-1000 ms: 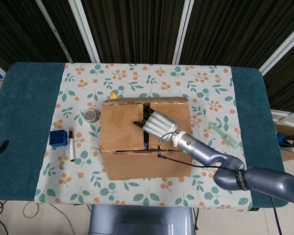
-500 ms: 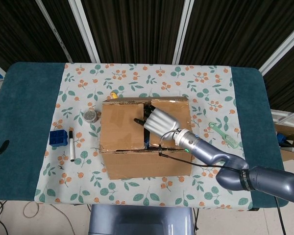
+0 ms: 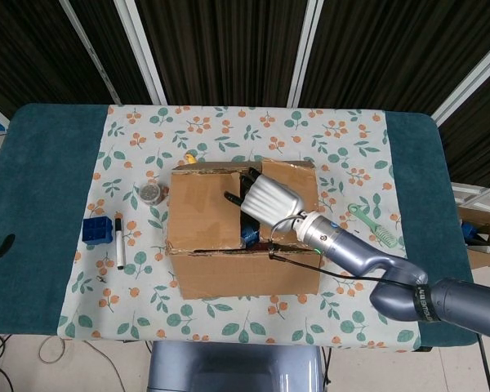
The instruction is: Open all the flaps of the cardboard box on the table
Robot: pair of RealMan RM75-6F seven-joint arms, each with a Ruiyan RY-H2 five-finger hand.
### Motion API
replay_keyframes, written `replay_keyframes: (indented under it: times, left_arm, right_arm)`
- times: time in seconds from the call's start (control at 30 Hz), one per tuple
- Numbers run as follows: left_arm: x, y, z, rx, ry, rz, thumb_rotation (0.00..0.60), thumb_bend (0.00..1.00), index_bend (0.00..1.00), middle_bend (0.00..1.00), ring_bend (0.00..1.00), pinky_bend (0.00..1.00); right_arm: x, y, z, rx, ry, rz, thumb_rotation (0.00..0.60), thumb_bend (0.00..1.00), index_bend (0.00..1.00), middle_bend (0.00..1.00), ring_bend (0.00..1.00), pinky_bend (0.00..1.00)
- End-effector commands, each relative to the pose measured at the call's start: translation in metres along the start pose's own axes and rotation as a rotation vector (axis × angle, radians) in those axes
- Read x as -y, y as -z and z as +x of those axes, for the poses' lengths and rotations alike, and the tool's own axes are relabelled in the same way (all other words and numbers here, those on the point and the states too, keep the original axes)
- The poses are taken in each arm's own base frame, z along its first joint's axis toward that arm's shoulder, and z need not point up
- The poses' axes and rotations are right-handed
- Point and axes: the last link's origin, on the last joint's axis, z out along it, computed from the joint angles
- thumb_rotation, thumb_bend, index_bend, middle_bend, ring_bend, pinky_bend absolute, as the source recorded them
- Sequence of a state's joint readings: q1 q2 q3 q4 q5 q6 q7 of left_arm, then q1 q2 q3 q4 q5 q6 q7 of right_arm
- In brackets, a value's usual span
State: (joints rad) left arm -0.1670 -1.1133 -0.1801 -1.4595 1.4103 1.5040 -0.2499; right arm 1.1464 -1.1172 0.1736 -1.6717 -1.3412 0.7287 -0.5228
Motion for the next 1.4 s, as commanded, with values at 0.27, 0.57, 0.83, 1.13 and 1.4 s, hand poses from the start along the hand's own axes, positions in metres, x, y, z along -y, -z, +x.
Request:
replay_keyframes:
  times: [0.27, 0.57, 0.83, 1.13, 1.4]
  left_arm:
    - [0.0, 0.0, 0.0, 0.003, 0.0, 0.001, 0.6, 0.22, 0.09, 0.0, 0.0, 0.0]
    - [0.0, 0.0, 0.0, 0.004, -0.005, 0.002, 0.6, 0.22, 0.09, 0.0, 0.0, 0.0]
    - [-0.005, 0.002, -0.002, 0.008, -0.018, -0.017, 0.6, 0.22, 0.09, 0.0, 0.0, 0.0]
    - [-0.007, 0.003, -0.002, -0.022, -0.01, -0.018, 0.6, 0.22, 0.09, 0.0, 0.0, 0.0]
    - [-0.007, 0.004, -0.001, -0.049, -0.021, -0.012, 0.6, 0.22, 0.09, 0.0, 0.0, 0.0]
  right_arm:
    - [-0.009, 0.01, 0.015, 0.01, 0.053, -0.01, 0.6, 1.0, 0.17, 0.59, 0.23, 0.24]
    - [-0.024, 0.022, 0.015, 0.07, 0.068, -0.039, 0.6, 1.0, 0.17, 0.59, 0.23, 0.24]
    - [-0.037, 0.035, 0.015, 0.103, 0.013, -0.076, 0.578, 1.0, 0.17, 0.5, 0.23, 0.24]
    - [-0.045, 0.042, 0.017, 0.091, -0.058, -0.118, 0.289, 0.8, 0.17, 0.49, 0.23, 0.24]
    - [-0.052, 0.045, 0.017, 0.103, -0.097, -0.157, 0.136, 0.63, 0.17, 0.48, 0.23, 0.24]
